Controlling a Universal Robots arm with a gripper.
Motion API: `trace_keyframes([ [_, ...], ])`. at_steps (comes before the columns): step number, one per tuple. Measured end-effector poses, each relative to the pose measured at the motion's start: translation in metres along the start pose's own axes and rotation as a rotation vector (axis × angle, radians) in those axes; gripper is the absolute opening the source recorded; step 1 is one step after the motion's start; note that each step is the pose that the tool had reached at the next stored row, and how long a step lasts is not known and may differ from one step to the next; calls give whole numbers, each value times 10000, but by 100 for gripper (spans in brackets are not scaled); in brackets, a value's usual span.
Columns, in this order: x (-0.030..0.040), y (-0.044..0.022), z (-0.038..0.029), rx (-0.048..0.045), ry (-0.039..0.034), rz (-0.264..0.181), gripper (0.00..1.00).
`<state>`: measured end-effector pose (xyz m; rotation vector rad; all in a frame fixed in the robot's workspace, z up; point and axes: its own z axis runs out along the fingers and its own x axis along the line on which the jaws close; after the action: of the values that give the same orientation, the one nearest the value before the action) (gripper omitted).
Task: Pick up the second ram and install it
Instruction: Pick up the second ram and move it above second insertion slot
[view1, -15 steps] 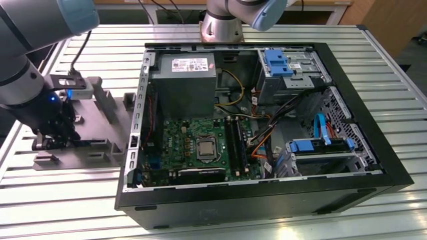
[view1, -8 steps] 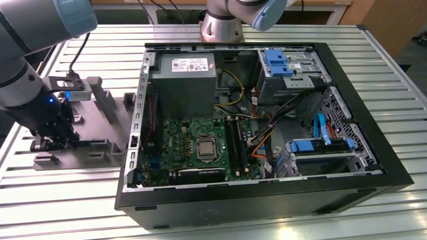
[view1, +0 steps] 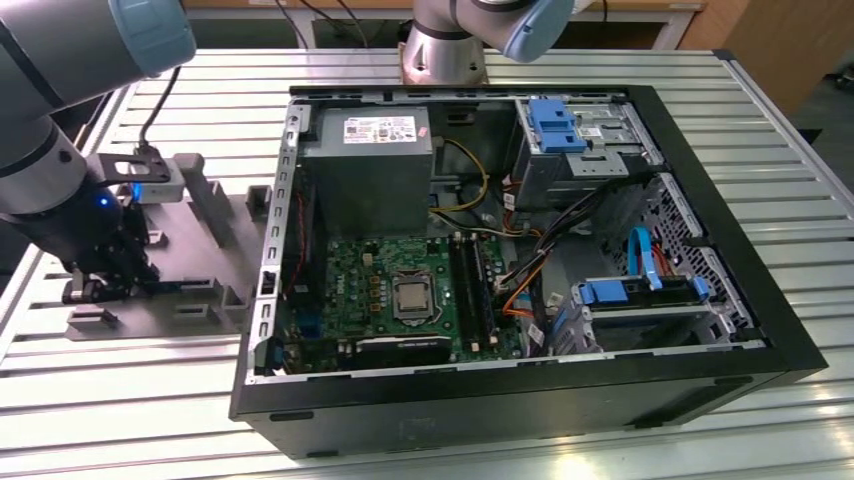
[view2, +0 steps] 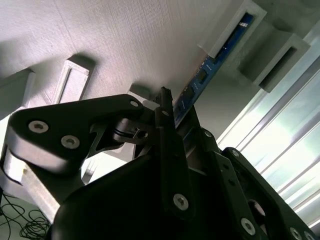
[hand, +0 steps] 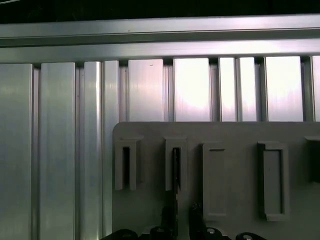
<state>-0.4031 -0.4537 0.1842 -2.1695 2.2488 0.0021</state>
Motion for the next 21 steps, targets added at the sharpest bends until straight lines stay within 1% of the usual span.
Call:
trace_keyframes([
  [6, 0, -3, 0, -1, 1, -1, 26],
  [7, 0, -3, 0, -1, 1, -1, 19],
  [11, 0, -4, 0, -1, 1, -1, 18],
  [12, 0, -4, 0, -1, 1, -1, 14],
  [15, 0, -5, -1, -1, 2, -1, 14],
  [18, 0, -5, -22, -1, 1, -1, 14],
  [21, -1, -6, -72, 0, 1, 0, 14],
])
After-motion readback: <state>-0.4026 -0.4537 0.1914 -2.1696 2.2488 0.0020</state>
